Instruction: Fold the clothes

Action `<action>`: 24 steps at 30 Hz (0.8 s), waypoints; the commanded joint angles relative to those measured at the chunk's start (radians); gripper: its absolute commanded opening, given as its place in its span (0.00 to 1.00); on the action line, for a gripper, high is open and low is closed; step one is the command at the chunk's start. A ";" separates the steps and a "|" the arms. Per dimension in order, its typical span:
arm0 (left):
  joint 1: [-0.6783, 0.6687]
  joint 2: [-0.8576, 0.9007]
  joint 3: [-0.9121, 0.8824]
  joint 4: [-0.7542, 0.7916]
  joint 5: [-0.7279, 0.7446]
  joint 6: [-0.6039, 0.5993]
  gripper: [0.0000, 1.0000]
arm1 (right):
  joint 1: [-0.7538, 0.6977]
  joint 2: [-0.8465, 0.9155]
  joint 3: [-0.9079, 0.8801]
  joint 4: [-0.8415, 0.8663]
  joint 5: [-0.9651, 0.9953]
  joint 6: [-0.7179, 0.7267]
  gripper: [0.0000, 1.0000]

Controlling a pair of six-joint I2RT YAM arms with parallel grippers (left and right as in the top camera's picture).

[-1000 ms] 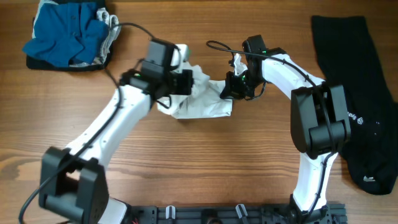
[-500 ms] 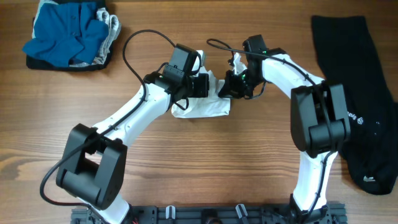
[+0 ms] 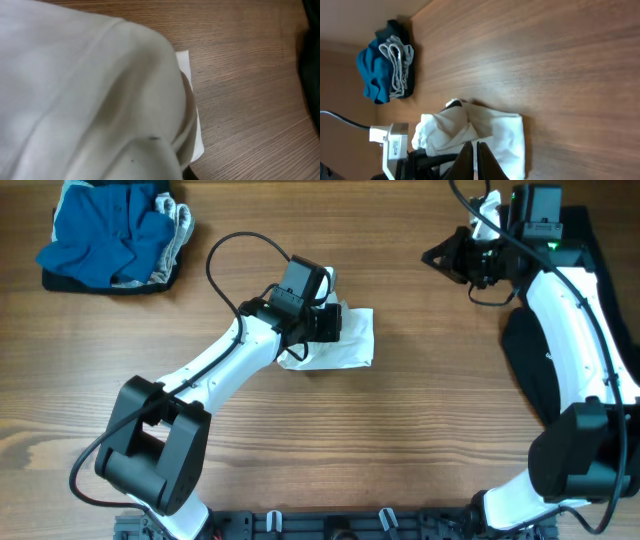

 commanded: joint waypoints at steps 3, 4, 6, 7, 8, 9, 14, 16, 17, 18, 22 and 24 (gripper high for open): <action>-0.006 0.011 0.003 -0.001 0.001 -0.013 0.04 | 0.003 0.000 0.004 0.003 -0.040 0.010 0.04; -0.006 0.011 0.003 -0.001 0.001 -0.013 0.04 | 0.003 0.000 0.004 0.010 -0.055 0.011 0.04; -0.006 0.011 0.003 0.001 0.001 -0.013 0.04 | 0.003 0.000 0.004 0.010 -0.069 0.010 0.04; -0.006 0.011 0.003 0.002 0.001 -0.013 0.04 | 0.003 0.000 0.004 0.007 -0.069 0.010 0.04; -0.006 0.011 0.003 0.003 -0.001 -0.013 0.04 | 0.003 0.000 0.004 0.005 -0.068 0.010 0.04; -0.006 0.011 0.003 0.003 -0.008 -0.013 0.04 | 0.003 0.000 0.004 0.006 -0.068 0.010 0.04; -0.006 0.011 0.003 0.004 -0.013 -0.013 0.04 | 0.003 0.000 0.004 0.006 -0.068 0.010 0.05; -0.006 0.011 0.003 0.003 -0.013 -0.013 0.04 | 0.003 0.000 0.004 0.007 -0.067 0.010 0.04; -0.006 0.011 0.003 0.003 -0.013 -0.013 0.04 | 0.003 0.000 0.004 0.007 -0.068 0.010 0.04; -0.006 0.011 0.003 0.003 -0.013 -0.013 0.04 | 0.003 0.000 0.004 0.007 -0.068 0.010 0.04; -0.013 0.011 0.003 0.011 -0.013 -0.013 0.04 | 0.003 0.000 0.004 0.006 -0.068 0.011 0.04; -0.015 0.011 0.003 0.020 -0.013 -0.013 0.04 | 0.003 0.000 0.004 0.006 -0.068 0.011 0.04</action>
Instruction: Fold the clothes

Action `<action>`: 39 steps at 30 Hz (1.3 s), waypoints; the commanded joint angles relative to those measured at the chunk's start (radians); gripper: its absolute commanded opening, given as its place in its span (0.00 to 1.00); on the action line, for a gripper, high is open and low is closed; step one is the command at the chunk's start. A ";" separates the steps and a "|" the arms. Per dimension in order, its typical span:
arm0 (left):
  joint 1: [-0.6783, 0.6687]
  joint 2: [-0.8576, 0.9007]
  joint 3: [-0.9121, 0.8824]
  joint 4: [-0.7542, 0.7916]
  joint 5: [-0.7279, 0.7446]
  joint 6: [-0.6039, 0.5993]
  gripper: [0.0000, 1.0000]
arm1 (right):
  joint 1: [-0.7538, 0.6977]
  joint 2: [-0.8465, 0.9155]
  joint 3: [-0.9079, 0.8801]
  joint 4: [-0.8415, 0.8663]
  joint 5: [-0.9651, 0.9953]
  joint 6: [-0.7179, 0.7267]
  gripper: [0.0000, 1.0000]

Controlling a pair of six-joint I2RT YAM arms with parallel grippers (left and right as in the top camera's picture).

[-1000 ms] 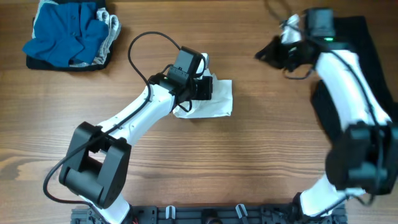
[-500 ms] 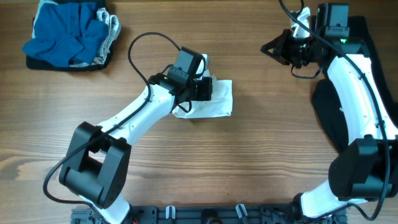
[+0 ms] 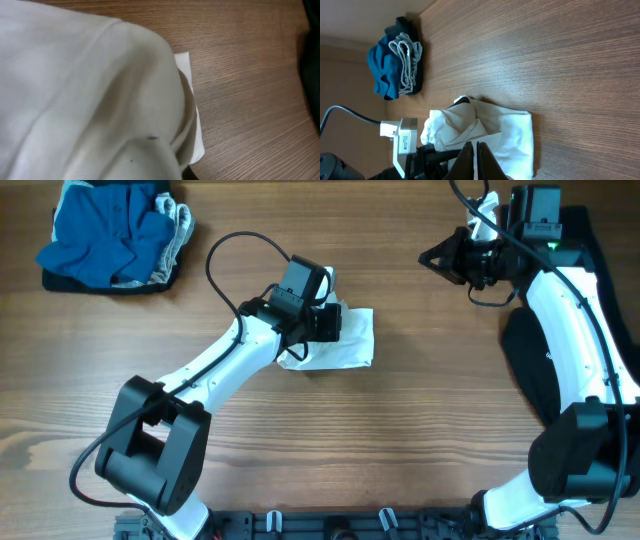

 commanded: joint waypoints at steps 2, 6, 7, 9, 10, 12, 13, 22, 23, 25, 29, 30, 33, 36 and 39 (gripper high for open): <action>-0.014 0.011 0.003 0.018 -0.005 -0.013 0.04 | 0.003 0.000 0.004 0.002 -0.023 0.005 0.04; -0.027 0.011 0.003 0.017 -0.005 -0.013 0.04 | 0.003 0.000 0.004 0.000 -0.023 0.003 0.04; -0.032 0.011 0.003 0.017 -0.005 -0.014 0.04 | 0.003 0.000 0.004 0.001 -0.023 0.003 0.04; -0.049 0.011 0.003 0.026 -0.005 -0.014 0.04 | 0.003 0.000 0.004 0.001 -0.024 0.003 0.04; -0.059 0.011 0.003 0.035 -0.005 -0.014 0.04 | 0.003 0.000 0.004 0.001 -0.024 0.003 0.04; -0.087 0.011 0.003 0.060 -0.006 -0.013 0.06 | 0.003 0.000 0.004 0.001 -0.024 0.003 0.04; -0.099 0.011 0.003 0.071 -0.006 -0.013 0.14 | 0.003 0.000 0.004 0.001 -0.024 0.003 0.04; -0.117 0.011 0.003 0.104 -0.006 -0.013 1.00 | -0.047 0.000 0.004 0.006 -0.072 0.002 0.04; -0.117 0.011 0.003 0.110 -0.006 -0.013 1.00 | -0.068 0.000 0.004 0.006 -0.090 0.002 0.04; -0.117 0.011 0.003 0.114 -0.006 -0.013 1.00 | -0.106 0.000 0.004 0.010 -0.127 -0.002 0.04; -0.115 -0.013 0.003 0.121 -0.010 -0.009 1.00 | -0.166 0.000 0.004 0.016 -0.159 -0.024 0.04; -0.110 -0.035 0.003 0.121 -0.010 -0.009 1.00 | -0.175 0.000 0.004 0.015 -0.158 -0.036 0.04; -0.078 -0.134 0.003 0.108 -0.023 -0.009 1.00 | -0.171 0.000 0.004 0.010 -0.151 -0.060 0.05; -0.011 -0.272 0.003 0.048 -0.087 -0.016 1.00 | -0.122 0.000 0.004 -0.023 -0.091 -0.077 0.06; 0.122 -0.426 0.003 -0.038 -0.174 -0.039 1.00 | -0.018 0.000 0.002 -0.100 0.045 -0.100 0.14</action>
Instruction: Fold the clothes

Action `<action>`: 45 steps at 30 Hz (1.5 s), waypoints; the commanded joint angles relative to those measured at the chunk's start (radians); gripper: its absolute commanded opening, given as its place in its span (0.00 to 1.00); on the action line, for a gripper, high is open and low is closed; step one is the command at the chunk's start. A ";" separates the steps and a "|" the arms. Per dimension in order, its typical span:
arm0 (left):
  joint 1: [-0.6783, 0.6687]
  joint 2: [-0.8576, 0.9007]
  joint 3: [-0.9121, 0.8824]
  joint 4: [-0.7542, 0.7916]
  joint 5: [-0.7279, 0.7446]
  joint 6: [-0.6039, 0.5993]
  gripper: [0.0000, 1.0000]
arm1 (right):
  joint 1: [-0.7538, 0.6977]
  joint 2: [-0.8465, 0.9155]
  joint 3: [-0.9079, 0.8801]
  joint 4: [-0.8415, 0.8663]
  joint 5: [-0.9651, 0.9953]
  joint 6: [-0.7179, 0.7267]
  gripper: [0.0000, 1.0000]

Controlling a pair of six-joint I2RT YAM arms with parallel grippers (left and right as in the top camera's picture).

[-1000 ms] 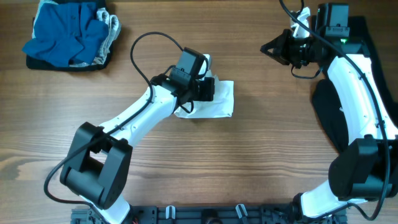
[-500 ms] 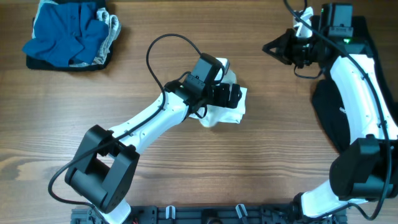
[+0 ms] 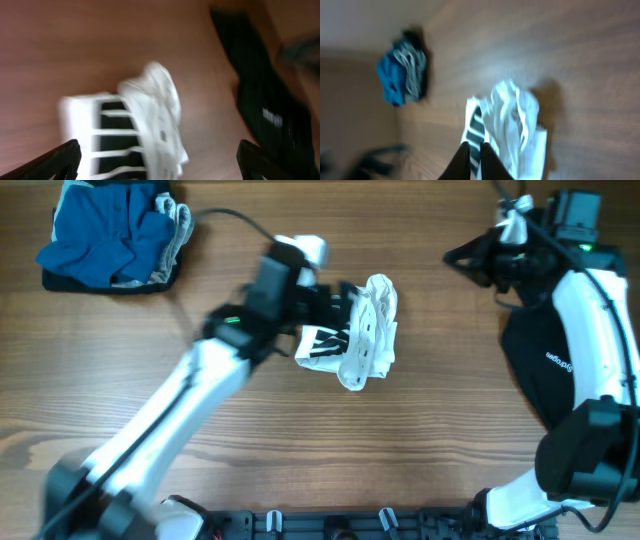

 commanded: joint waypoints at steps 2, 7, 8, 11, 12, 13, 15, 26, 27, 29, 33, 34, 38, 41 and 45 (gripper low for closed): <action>0.230 -0.234 0.003 -0.113 -0.142 -0.021 1.00 | 0.165 0.000 0.002 -0.080 0.219 -0.040 0.21; 0.405 -0.241 0.003 -0.216 -0.142 -0.016 1.00 | 0.323 0.005 -0.034 -0.076 0.478 0.038 0.46; 0.423 -0.233 0.003 -0.229 -0.142 -0.016 1.00 | 0.351 0.013 -0.042 -0.045 0.512 0.039 0.50; 0.437 -0.212 0.003 -0.232 -0.142 -0.014 1.00 | 0.405 0.063 -0.045 0.017 0.563 0.045 0.52; 0.437 -0.205 0.003 -0.231 -0.143 -0.013 1.00 | 0.416 0.083 -0.045 0.035 0.563 0.043 0.52; 0.437 -0.200 0.003 -0.231 -0.143 -0.013 1.00 | 0.425 0.103 -0.045 0.053 0.562 0.040 0.52; 0.437 -0.186 0.003 -0.231 -0.143 -0.013 1.00 | 0.441 0.162 -0.045 0.099 0.564 0.033 0.50; 0.437 -0.172 0.003 -0.231 -0.144 -0.013 1.00 | 0.425 0.212 -0.044 0.159 0.600 0.014 0.04; 0.437 -0.172 0.003 -0.232 -0.150 -0.013 1.00 | 0.416 0.193 -0.043 0.145 0.600 0.020 0.04; 0.437 -0.172 0.003 -0.232 -0.158 -0.012 1.00 | 0.388 0.148 -0.042 0.108 0.600 0.027 0.04; 0.437 -0.172 0.003 -0.234 -0.161 0.014 1.00 | 0.289 0.127 -0.047 0.047 0.535 -0.017 0.04; 0.437 -0.172 0.003 -0.236 -0.161 0.014 1.00 | 0.278 0.133 -0.051 0.047 0.531 -0.023 0.04; 0.437 -0.172 0.003 -0.239 -0.161 0.018 1.00 | 0.258 0.176 -0.097 0.049 0.536 -0.062 0.26; 0.437 -0.172 0.003 -0.240 -0.161 0.018 1.00 | 0.256 0.194 -0.130 0.037 0.555 -0.067 0.57; 0.437 -0.172 0.003 -0.250 -0.161 0.018 1.00 | 0.222 0.180 -0.130 0.026 0.497 -0.060 0.57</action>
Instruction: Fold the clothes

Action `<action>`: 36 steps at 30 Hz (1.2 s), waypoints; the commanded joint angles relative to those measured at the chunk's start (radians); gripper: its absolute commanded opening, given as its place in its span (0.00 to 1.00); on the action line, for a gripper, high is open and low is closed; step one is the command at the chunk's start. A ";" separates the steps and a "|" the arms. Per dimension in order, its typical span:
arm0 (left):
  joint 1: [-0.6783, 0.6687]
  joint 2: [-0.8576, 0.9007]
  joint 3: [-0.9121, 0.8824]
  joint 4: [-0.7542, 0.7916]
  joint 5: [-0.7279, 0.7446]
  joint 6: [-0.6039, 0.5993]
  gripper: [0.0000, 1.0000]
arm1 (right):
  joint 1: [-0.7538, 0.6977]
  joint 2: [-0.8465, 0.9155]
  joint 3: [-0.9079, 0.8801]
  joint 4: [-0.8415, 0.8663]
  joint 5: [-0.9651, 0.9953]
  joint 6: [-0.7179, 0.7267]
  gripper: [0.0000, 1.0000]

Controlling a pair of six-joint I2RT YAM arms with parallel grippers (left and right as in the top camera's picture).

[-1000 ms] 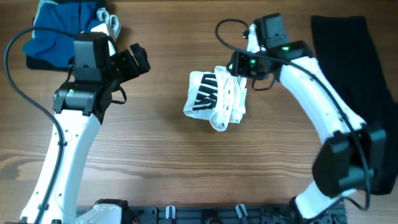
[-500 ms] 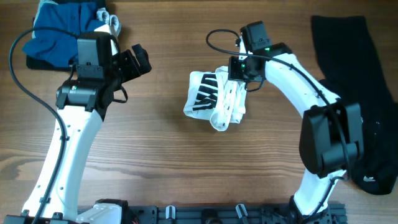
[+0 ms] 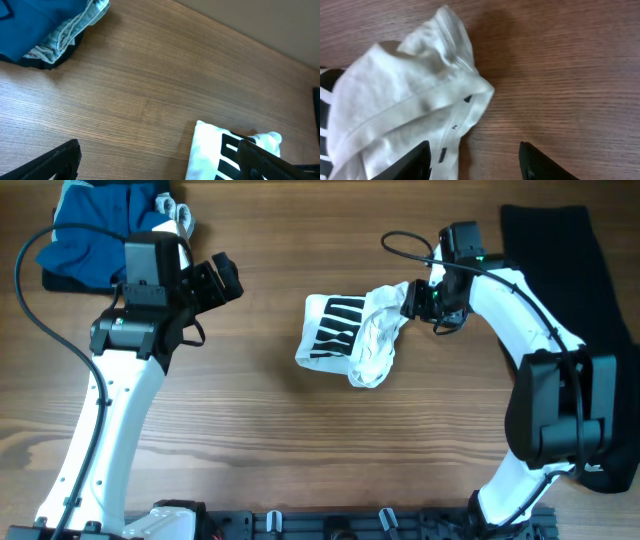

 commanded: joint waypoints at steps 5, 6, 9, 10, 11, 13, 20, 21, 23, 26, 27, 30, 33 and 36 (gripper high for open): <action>0.005 0.008 0.000 -0.006 -0.018 0.042 1.00 | 0.002 -0.132 0.000 -0.029 -0.220 -0.026 0.55; 0.005 0.008 0.000 -0.006 -0.023 0.042 1.00 | 0.021 -0.156 0.000 -0.035 -0.226 -0.021 0.55; 0.005 0.008 -0.001 -0.006 -0.086 0.042 1.00 | 0.121 -0.198 0.000 -0.049 -0.199 0.001 0.55; 0.005 0.008 -0.001 -0.006 -0.103 0.042 1.00 | 0.153 -0.195 -0.001 -0.050 -0.164 0.027 0.55; 0.005 0.008 -0.001 -0.006 -0.119 0.042 1.00 | 0.190 -0.185 -0.002 -0.050 -0.113 0.058 0.56; 0.005 0.008 0.000 -0.006 -0.129 0.042 1.00 | 0.249 -0.158 -0.003 -0.047 -0.043 0.098 0.55; 0.005 0.008 0.000 -0.006 -0.129 0.042 1.00 | 0.336 -0.048 -0.003 -0.031 0.091 0.198 0.40; 0.005 0.008 0.000 -0.006 -0.129 0.042 1.00 | 0.338 -0.037 -0.003 -0.028 0.091 0.209 0.37; 0.005 0.008 0.000 -0.006 -0.129 0.042 1.00 | 0.338 -0.026 -0.003 -0.023 0.091 0.212 0.32; 0.005 0.008 -0.001 -0.006 -0.129 0.042 1.00 | 0.338 -0.022 -0.003 -0.023 0.092 0.215 0.20; 0.005 0.008 -0.001 -0.006 -0.129 0.042 1.00 | 0.338 -0.022 -0.002 -0.023 0.092 0.215 0.10; 0.005 0.008 0.000 -0.006 -0.129 0.042 1.00 | 0.330 -0.032 -0.002 -0.039 0.091 0.229 0.04; 0.005 0.008 0.000 -0.006 -0.129 0.042 1.00 | 0.302 -0.087 -0.002 -0.085 0.092 0.238 0.04; 0.005 0.008 -0.001 -0.006 -0.129 0.042 1.00 | 0.253 -0.138 -0.002 -0.168 0.091 0.222 0.04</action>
